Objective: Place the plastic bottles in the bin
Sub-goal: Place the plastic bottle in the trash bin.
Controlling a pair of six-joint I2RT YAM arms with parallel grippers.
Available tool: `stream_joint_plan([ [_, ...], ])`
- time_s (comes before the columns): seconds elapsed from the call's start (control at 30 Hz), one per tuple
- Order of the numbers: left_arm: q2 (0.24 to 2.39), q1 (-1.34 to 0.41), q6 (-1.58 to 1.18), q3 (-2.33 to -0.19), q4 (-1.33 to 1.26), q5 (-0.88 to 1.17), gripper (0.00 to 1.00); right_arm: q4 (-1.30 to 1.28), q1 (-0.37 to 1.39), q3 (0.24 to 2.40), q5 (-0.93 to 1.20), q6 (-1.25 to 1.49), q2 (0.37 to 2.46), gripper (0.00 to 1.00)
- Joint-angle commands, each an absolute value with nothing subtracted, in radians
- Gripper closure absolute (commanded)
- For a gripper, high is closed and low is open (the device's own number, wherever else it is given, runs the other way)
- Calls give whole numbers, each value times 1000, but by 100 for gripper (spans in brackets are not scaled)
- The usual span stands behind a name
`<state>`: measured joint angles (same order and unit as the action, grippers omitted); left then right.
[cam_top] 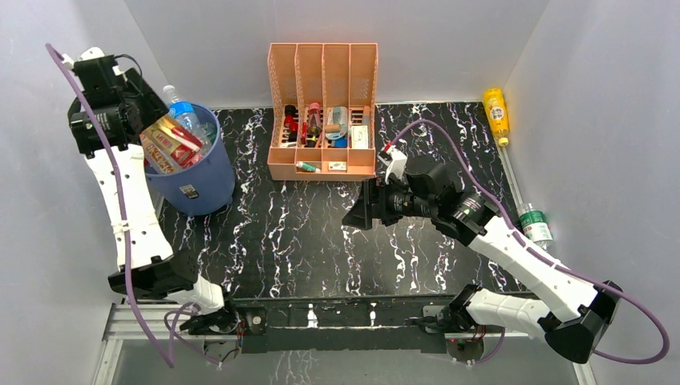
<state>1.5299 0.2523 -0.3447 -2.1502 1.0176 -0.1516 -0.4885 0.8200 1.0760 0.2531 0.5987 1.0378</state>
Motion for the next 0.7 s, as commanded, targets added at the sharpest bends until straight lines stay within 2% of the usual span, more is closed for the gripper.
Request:
stream_joint_plan([
  [0.0,1443,324,-295,-2083,1031,-212,55,-488,824,1076,309,557,1063,2],
  [0.2,1422,391,-258,-1906,910,-183,55,-453,823,1059,328,557,1076,2],
  [0.47,1454,395,-240,-1837,817,-158,45,-411,824,1029,331,582,1083,2],
  [0.53,1465,396,-238,-1844,803,-139,37,-411,824,1036,329,584,1088,2],
  [0.67,1483,396,-233,-1865,785,-111,12,-411,824,1052,332,587,1107,2],
])
